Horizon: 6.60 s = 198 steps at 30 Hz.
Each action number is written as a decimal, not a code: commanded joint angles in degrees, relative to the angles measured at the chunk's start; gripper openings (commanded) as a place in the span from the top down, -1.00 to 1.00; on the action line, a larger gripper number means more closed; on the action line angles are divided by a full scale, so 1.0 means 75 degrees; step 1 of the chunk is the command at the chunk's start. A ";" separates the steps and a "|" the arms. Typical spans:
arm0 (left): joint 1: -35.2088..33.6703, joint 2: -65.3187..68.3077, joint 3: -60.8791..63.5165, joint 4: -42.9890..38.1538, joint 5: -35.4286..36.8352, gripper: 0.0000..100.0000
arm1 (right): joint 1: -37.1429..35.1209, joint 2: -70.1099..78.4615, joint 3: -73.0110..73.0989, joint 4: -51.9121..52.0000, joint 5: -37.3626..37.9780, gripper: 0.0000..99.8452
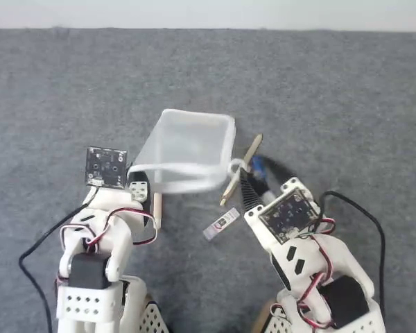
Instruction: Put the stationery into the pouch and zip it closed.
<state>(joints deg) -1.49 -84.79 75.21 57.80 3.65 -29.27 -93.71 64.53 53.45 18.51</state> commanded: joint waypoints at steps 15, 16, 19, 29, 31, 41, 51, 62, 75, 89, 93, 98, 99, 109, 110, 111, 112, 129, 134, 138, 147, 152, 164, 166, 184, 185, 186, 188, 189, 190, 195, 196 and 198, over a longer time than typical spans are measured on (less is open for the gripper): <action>-0.1254 -0.0070 -0.1131 0.0316 0.0316 0.98 | 0.0475 0.0862 -0.0492 -0.0217 -0.0176 0.50; -0.1336 -0.0070 -0.1155 0.0316 0.0316 0.98 | 0.0580 0.1155 -0.0563 -0.0299 -0.0281 0.50; -0.1524 -0.0070 -0.1190 0.0316 0.0363 0.98 | 0.0791 0.2104 -0.0914 -0.0346 -0.0410 0.50; -0.1676 0.0270 -0.1506 0.0316 0.0363 0.98 | 0.0920 0.5058 -0.1993 -0.0346 -0.0422 0.50; -0.1664 0.0903 -0.1834 0.0316 0.0363 0.98 | 0.1026 0.5574 -0.2157 -0.0428 -0.0422 0.50; -0.1676 0.4782 -0.4026 0.0328 0.0375 0.98 | 0.1459 0.8035 -0.3024 -0.0932 -0.0668 0.61; -0.1653 0.6271 -0.6593 0.1911 0.0574 0.98 | 0.1893 1.0626 -0.4818 -0.0252 -0.0680 0.61; -0.1629 0.7596 -1.0098 0.4630 0.0527 0.98 | 0.2221 1.2255 -0.6259 0.0756 -0.0692 0.45; -0.1676 0.8639 -1.0755 0.5052 0.0574 0.98 | 0.1987 1.2864 -0.6259 0.0440 -0.0621 0.45; -0.1688 0.8615 -1.0743 0.5075 0.0574 0.98 | 0.1495 1.4412 -0.6716 -0.0123 -0.0281 0.45; -0.1688 0.8615 -1.0755 0.5075 0.0574 0.98 | 0.1518 1.5138 -0.7314 0.0053 -0.0258 0.47; -0.1688 0.8615 -1.0755 0.5075 0.0574 0.98 | 0.1518 1.5818 -0.8158 0.0615 -0.0258 0.66; -0.1688 0.8615 -1.0755 0.5075 0.0574 0.98 | 0.1518 1.5912 -0.8287 0.0733 -0.0258 0.69; -0.1688 0.8615 -1.0755 0.5064 0.0574 0.98 | 0.1518 1.6147 -0.8674 0.1108 -0.0246 0.99; -0.1688 0.8615 -1.0755 0.5064 0.0574 0.98 | 0.1518 1.6135 -0.8686 0.1178 -0.0246 0.99; -0.1688 0.8615 -1.0755 0.5064 0.0574 0.98 | 0.1518 1.6076 -0.8686 0.1213 -0.0246 0.99; -0.1688 0.8615 -1.0755 0.5064 0.0574 0.98 | 0.1518 1.5982 -0.8674 0.1284 -0.0246 0.99; -0.1688 0.8615 -1.0766 0.5029 0.0797 0.98 | 0.1471 1.3755 -0.7830 0.1916 -0.0797 0.99; -0.1688 0.8615 -1.0790 0.5029 0.0821 0.98 | 0.1459 1.1950 -0.6787 0.1870 -0.0809 0.99; -0.1688 0.8615 -1.0790 0.5029 0.0821 0.98 | 0.1459 1.0837 -0.6283 0.1870 -0.0903 0.99; -0.1688 0.8615 -1.0790 0.5029 0.0832 0.98 | 0.1448 0.9489 -0.6130 0.1940 -0.2344 0.99; -0.1688 0.8615 -1.0790 0.4970 0.0832 0.98 | 0.1342 0.8574 -0.6130 0.1963 -0.2708 0.99; -0.1676 0.8615 -1.0790 0.4958 0.0844 0.98 | -0.0064 0.5726 -0.6154 0.1764 -0.2919 0.99; -0.1664 0.8615 -1.0790 0.4958 0.0856 0.98 | -0.0229 0.5503 -0.6166 0.1483 -0.2907 0.99; -0.1676 0.8615 -1.0778 0.4970 0.0856 0.98 | -0.2280 0.5034 -0.6154 -0.1799 -0.1700 0.99; -0.1676 0.8615 -1.0778 0.4970 0.0856 0.98 | -0.2350 0.5034 -0.6154 -0.2010 -0.1700 0.99; -0.1676 0.8615 -1.0778 0.4970 0.0856 0.98 | -0.2409 0.5046 -0.6154 -0.2245 -0.1700 0.99; -0.1676 0.8615 -1.0778 0.4970 0.0856 0.98 | -0.2467 0.5093 -0.6142 -0.2725 -0.1700 0.99; -0.1676 0.8615 -1.0778 0.4970 0.0856 0.98 | -0.2467 0.5116 -0.6142 -0.2960 -0.1700 0.99; -0.1664 0.8615 -1.0778 0.4970 0.0856 0.98 | -0.2467 0.5116 -0.6130 -0.3182 -0.1700 0.99; -0.1653 0.8615 -1.0778 0.4970 0.0856 0.98 | -0.2456 0.5116 -0.6119 -0.3909 -0.1700 0.98; -0.1653 0.8615 -1.0778 0.4970 0.0856 0.98 | -0.2444 0.5128 -0.6119 -0.4038 -0.1700 0.98; -0.1664 0.8615 -1.0778 0.4970 0.0856 0.98 | -0.2444 0.5140 -0.5978 -0.4390 -0.1700 0.98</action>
<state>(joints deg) -14.07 -19.56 -2.77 95.43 9.19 -47.21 -54.77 19.43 24.44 4.44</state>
